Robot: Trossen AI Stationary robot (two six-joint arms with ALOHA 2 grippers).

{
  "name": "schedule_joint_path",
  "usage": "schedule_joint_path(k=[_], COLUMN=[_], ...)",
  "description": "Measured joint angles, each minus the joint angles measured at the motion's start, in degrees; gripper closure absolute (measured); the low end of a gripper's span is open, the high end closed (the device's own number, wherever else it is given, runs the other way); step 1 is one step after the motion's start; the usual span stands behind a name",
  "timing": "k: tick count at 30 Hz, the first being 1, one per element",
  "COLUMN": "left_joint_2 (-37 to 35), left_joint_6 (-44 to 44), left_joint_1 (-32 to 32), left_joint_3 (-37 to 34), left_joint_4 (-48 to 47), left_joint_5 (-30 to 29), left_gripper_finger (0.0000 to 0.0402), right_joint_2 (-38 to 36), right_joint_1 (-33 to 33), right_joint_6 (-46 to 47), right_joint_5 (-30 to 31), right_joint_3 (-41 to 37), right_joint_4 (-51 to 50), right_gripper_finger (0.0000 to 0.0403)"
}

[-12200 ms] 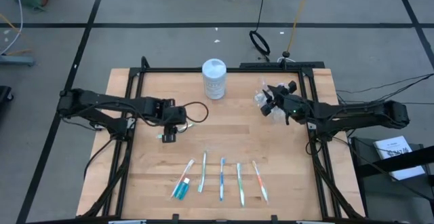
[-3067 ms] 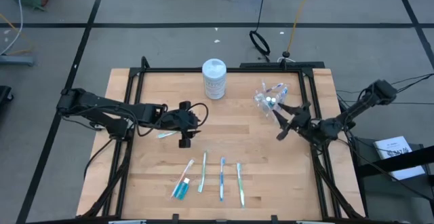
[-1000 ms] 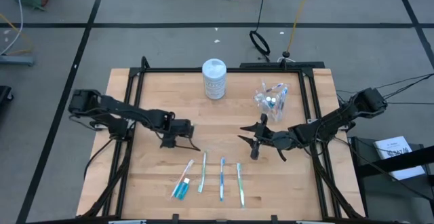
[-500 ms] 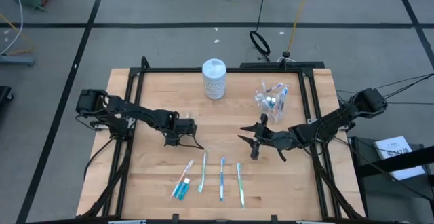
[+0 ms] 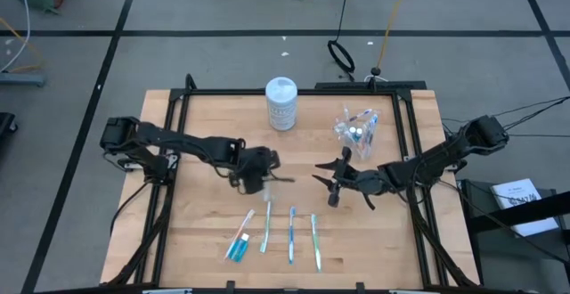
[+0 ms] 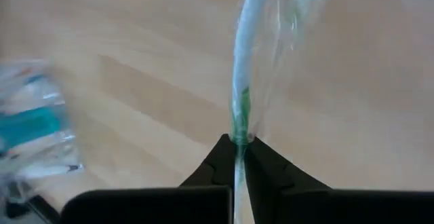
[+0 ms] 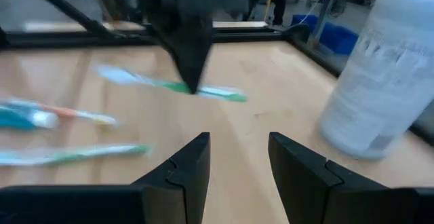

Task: Pick & Place toothbrushing station
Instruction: Put the green toothbrush into the transparent organizer

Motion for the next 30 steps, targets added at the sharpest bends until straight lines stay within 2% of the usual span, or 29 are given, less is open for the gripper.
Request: schedule_joint_path(k=[2, 6, 8, 11, 14, 20, 25, 30], left_joint_2=[0.0, 0.0, 0.0, 0.2, 0.3, 0.4, 0.4, 0.4], left_joint_6=[-10.0, -31.1, -35.4, -36.7, -41.5, -47.0, -47.4, -47.5], left_joint_1=[0.8, 2.3, 3.3, 5.2, 7.0, 9.0, 9.2, 9.2], left_joint_3=[2.5, 5.1, 5.1, 4.5, 3.6, 2.9, 2.9, 2.9], left_joint_4=[2.7, 11.8, 16.7, 24.1, 30.4, 31.6, 34.4, 36.9], left_joint_5=[3.8, 5.6, 5.7, 5.8, 7.3, 8.1, 8.1, 8.1], left_gripper_finger=[0.0395, 0.0375, 0.0370, 0.0375, 0.0392, 0.0377, 0.0380, 0.0396], right_joint_2=[0.0, 0.0, 0.0, 0.0, 0.0, -2.1, -4.3, -2.6], right_joint_1=[-0.8, -1.4, -1.4, -1.8, -2.5, -4.0, -8.1, -14.6], right_joint_6=[-8.9, -30.4, -35.2, -35.8, -35.9, -37.2, -26.7, -16.9], right_joint_5=[0.0, 0.1, 0.0, 0.2, 0.3, -1.8, -9.0, -21.5], right_joint_3=[0.0, 0.0, 0.0, 0.0, 0.0, 0.0, 0.0, 0.0], right_joint_4=[0.0, 1.1, 2.4, 4.6, 8.7, 15.7, 15.9, 20.9], right_gripper_finger=[0.0261, 0.0261, 0.0261, 0.0261, 0.0261, 0.0261, 0.0261, 0.0261])
